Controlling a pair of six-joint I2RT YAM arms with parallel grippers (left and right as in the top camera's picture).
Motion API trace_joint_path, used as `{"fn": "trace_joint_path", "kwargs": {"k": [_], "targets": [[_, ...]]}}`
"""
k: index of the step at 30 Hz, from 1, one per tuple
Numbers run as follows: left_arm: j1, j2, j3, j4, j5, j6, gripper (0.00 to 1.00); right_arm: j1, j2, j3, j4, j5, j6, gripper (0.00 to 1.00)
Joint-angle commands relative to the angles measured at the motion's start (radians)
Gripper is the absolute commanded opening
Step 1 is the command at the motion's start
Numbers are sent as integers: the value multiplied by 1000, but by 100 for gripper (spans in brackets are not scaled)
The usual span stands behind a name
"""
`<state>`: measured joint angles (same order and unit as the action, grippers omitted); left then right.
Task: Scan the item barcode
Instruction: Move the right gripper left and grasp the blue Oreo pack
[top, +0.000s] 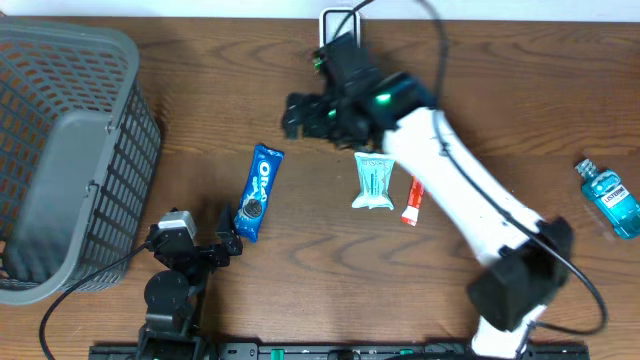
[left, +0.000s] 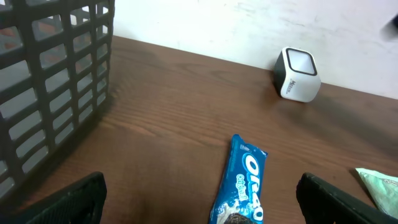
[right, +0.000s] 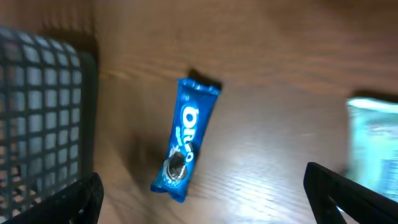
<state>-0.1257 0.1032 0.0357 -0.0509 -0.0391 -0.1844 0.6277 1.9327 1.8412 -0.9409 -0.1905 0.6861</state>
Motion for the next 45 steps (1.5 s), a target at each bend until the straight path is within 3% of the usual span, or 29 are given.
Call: {"fn": "trace_joint_path", "kwargs": {"k": [1,7,16,19,39,42,45], "targets": [[3,-1,-32,-15,-5,-5,98,24,104,16,16,3,127,93],[3,-1,-32,-15,-5,-5,98,81,262,148,10,5,168,95],[3,-1,-32,-15,-5,-5,98,169,475,416,-55,74,277,89],[3,-1,-32,-15,-5,-5,98,188,510,429,-68,89,321,85],[3,-1,-32,-15,-5,-5,98,220,661,429,-103,138,410,86],[3,-1,-32,-15,-5,-5,98,220,680,429,-111,125,410,78],[3,-1,-32,-15,-5,-5,98,219,680,429,-157,130,411,57]]}}
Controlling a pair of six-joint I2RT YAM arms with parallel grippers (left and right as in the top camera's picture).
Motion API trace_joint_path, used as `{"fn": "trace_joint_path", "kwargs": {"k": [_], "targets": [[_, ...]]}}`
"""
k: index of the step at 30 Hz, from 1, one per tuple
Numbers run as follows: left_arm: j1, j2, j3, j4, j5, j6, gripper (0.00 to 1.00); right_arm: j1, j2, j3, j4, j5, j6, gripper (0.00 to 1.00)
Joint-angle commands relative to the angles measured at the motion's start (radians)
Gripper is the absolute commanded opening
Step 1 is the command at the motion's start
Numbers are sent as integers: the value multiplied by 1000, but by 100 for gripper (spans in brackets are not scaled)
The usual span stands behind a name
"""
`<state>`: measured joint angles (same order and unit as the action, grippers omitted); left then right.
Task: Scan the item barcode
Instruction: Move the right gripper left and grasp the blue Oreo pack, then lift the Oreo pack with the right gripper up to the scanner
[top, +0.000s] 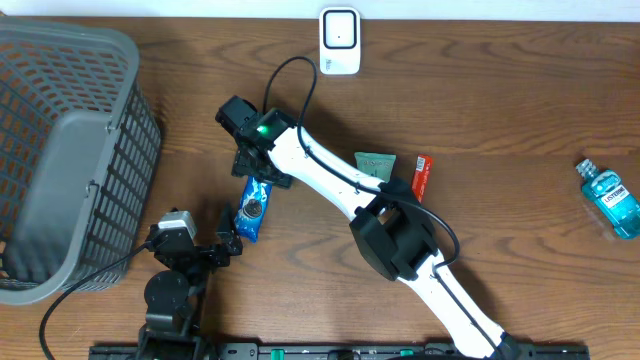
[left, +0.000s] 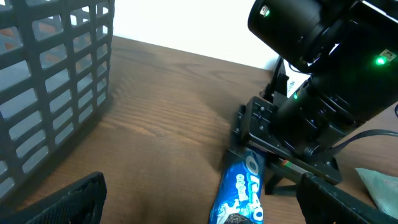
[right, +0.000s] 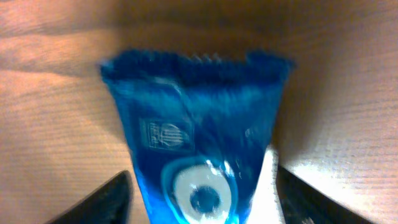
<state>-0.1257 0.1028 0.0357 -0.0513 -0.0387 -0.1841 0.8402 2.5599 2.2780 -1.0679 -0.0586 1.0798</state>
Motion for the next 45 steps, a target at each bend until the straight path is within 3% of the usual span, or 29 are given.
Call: {"fn": "trace_joint_path", "kwargs": {"k": [1,4,8,14,18,23,27,30,33,35,36,45], "targets": [[3,0,-32,-14,-6,-5,98,5,52,-7,-51,-3,20,48],[3,0,-32,-14,-6,-5,98,-7,51,18,-145,-2,23,20],[3,0,-32,-14,-6,-5,98,-42,51,90,-310,-50,23,2],[3,0,-32,-14,-6,-5,98,-109,51,214,-624,-274,22,2],[3,0,-32,-14,-6,-5,98,-167,48,222,-631,-539,-127,2],[3,0,-32,-14,-6,-5,98,-239,48,217,-631,-826,-192,2],[3,0,-32,-14,-6,-5,98,-283,48,217,-616,-879,-230,1],[3,0,-32,-14,-6,-5,98,-314,48,217,-611,-940,-448,1],[3,0,-32,-14,-6,-5,98,-345,48,217,-591,-1185,-707,1],[3,0,-32,-14,-6,-5,98,-364,48,217,-592,-1462,-998,1],[3,0,-32,-14,-6,-5,98,-371,48,219,-592,-1503,-1059,1],[3,0,-32,-14,-6,-5,98,-409,48,223,-297,-1503,-1223,1]]}}
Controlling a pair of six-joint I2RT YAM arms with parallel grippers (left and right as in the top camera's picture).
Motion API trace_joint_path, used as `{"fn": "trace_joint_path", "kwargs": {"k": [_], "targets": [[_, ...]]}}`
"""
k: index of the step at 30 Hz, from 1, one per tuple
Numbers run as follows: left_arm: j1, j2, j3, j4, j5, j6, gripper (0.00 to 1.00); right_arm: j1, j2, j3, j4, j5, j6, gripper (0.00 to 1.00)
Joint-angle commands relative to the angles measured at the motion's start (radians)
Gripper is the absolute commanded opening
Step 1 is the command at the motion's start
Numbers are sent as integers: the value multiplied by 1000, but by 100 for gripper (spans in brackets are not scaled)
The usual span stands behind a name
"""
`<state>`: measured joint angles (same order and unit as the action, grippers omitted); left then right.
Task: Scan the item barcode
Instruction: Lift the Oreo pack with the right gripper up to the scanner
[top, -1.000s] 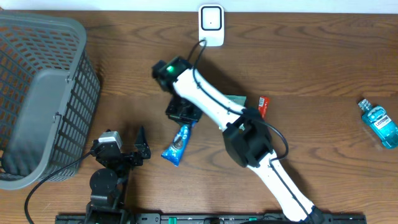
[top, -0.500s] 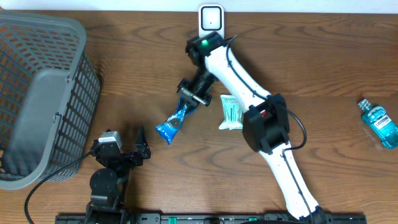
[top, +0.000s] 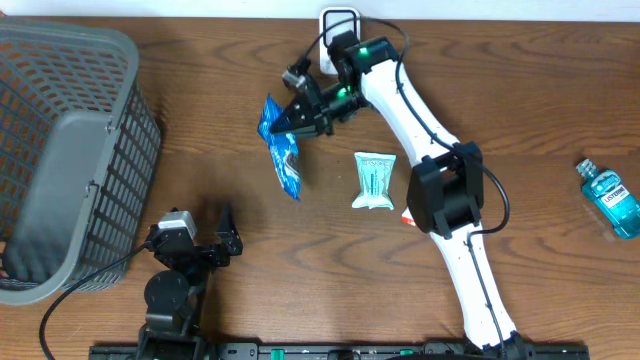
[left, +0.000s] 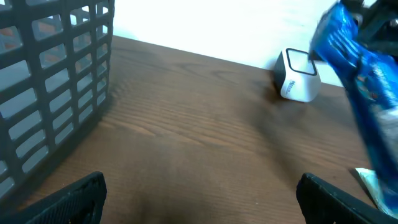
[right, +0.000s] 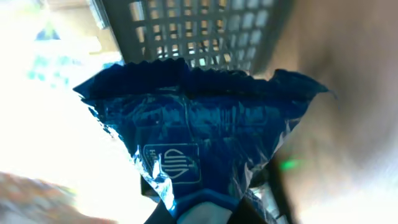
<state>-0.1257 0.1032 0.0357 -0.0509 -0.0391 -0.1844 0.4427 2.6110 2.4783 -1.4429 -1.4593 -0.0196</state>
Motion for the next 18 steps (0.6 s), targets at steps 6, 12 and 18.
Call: {"fn": "trace_joint_path", "kwargs": {"k": [6,12,18], "targets": [[3,-1,-32,-15,-5,-5,98,-5,-3,23,257,-103,34,1],[3,-1,-32,-15,-5,-5,98,7,-19,30,273,-103,237,1],[3,-1,-32,-15,-5,-5,98,5,-60,30,229,-103,326,1]]}}
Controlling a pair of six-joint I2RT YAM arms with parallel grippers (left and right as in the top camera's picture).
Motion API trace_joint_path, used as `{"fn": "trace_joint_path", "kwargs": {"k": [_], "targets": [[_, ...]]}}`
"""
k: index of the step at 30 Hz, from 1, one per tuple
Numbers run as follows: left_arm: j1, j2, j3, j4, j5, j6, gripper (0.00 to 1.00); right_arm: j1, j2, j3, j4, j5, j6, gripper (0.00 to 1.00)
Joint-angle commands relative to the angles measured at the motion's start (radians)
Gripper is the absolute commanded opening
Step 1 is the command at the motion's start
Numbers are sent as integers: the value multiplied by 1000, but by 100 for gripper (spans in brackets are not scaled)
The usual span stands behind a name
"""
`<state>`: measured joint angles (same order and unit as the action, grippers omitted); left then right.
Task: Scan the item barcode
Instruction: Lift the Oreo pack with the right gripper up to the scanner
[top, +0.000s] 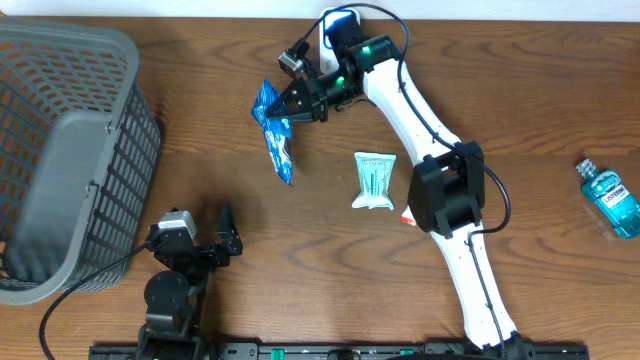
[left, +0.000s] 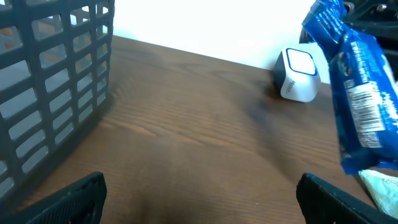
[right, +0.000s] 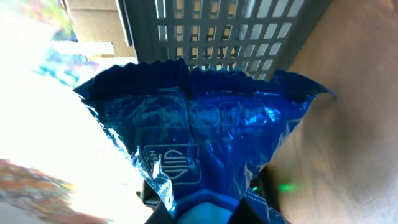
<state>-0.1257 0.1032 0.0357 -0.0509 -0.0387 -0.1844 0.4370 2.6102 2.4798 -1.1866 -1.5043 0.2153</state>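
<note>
The blue Oreo pack (top: 273, 128) hangs in the air left of the white scanner (top: 339, 20), with my right gripper (top: 292, 106) shut on its top end. From the left wrist, the pack (left: 359, 106) shows its barcode side, to the right of the scanner (left: 298, 74). Close up in the right wrist view, the pack's crimped end (right: 205, 137) fills the frame, clamped in the right gripper (right: 208, 213). My left gripper (top: 224, 238) rests low at the front left; its view shows the left gripper (left: 199, 202) open over bare wood.
A grey mesh basket (top: 60, 150) fills the left side. A pale green pouch (top: 374, 180) lies mid-table with a red tube (top: 408, 214) beside it, partly under the right arm. A blue mouthwash bottle (top: 610, 197) lies at the far right.
The right gripper and the Oreo pack have shifted slightly left and toward the back. In the left wrist view the pack's barcode panel now shows more plainly. The left arm is unchanged.
At first the Oreo pack lay flat on the table with the right gripper above the table's middle back. Then the right gripper was down at the pack's far end. Later it held the pack raised beside the scanner, where it still hangs.
</note>
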Motion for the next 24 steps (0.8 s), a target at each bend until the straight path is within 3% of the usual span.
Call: {"fn": "trace_joint_path", "kwargs": {"k": [1,9,13,16,18,21,24], "targets": [[3,-1,-32,-15,-6,-5,98,9,-67,29,-57,-58,101,1],[3,-1,-32,-15,-6,-5,98,42,-171,29,-368,0,-58,1],[3,-1,-32,-15,-6,-5,98,55,-269,29,-375,358,-30,1],[3,-1,-32,-15,-6,-5,98,64,-354,29,-280,877,101,1],[3,-1,-32,-15,-6,-5,98,67,-394,29,-207,1167,108,1],[3,-1,-32,-15,-6,-5,98,58,-415,29,-71,1390,54,1],[3,-1,-32,-15,-6,-5,98,37,-397,24,41,1461,-19,1]]}}
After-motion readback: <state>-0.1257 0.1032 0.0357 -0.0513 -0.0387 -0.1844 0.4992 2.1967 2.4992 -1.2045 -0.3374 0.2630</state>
